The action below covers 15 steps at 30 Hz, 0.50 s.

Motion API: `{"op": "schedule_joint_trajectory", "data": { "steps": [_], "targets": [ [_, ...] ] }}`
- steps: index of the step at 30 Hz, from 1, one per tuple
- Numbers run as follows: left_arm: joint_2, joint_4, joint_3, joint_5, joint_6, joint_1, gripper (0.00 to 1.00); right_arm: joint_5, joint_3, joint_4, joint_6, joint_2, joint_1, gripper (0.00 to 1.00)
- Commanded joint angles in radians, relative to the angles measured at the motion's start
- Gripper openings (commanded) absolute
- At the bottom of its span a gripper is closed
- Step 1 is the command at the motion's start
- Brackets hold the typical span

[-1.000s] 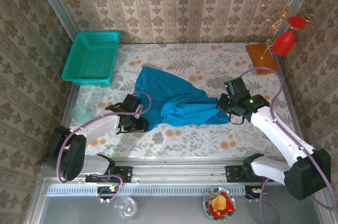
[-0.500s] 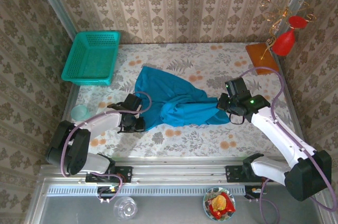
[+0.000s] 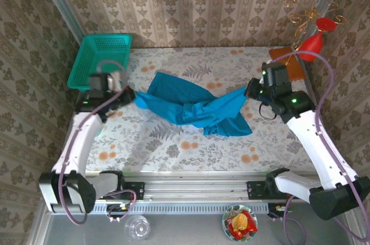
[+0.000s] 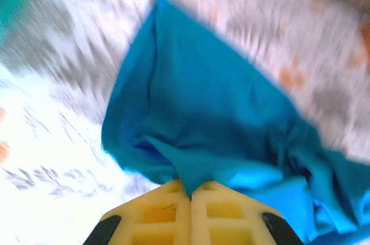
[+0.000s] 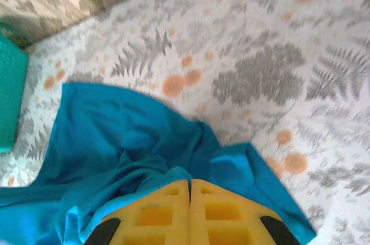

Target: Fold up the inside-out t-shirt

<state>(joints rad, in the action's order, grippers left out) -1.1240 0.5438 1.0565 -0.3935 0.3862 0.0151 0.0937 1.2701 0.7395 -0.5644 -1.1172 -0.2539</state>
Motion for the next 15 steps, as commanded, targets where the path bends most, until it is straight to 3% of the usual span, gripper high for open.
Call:
{"op": "schedule_joint_trajectory", "data": {
  "steps": [1,3,6,15],
  "targets": [
    [0.052,0.015,0.115,-0.143,-0.019,-0.177,0.00,0.046,0.131,0.066,0.093,0.000,0.063,0.00],
    [0.062,-0.056,0.179,-0.234,0.035,-0.287,0.00,0.047,0.215,0.084,0.119,0.002,0.106,0.00],
    [0.054,-0.215,0.248,-0.364,0.148,-0.374,0.00,0.065,0.349,0.097,0.149,0.005,0.146,0.00],
    [-0.055,-0.787,0.371,-0.469,0.507,-0.372,0.00,0.191,0.707,0.047,0.219,0.003,0.160,0.00]
  ]
}}
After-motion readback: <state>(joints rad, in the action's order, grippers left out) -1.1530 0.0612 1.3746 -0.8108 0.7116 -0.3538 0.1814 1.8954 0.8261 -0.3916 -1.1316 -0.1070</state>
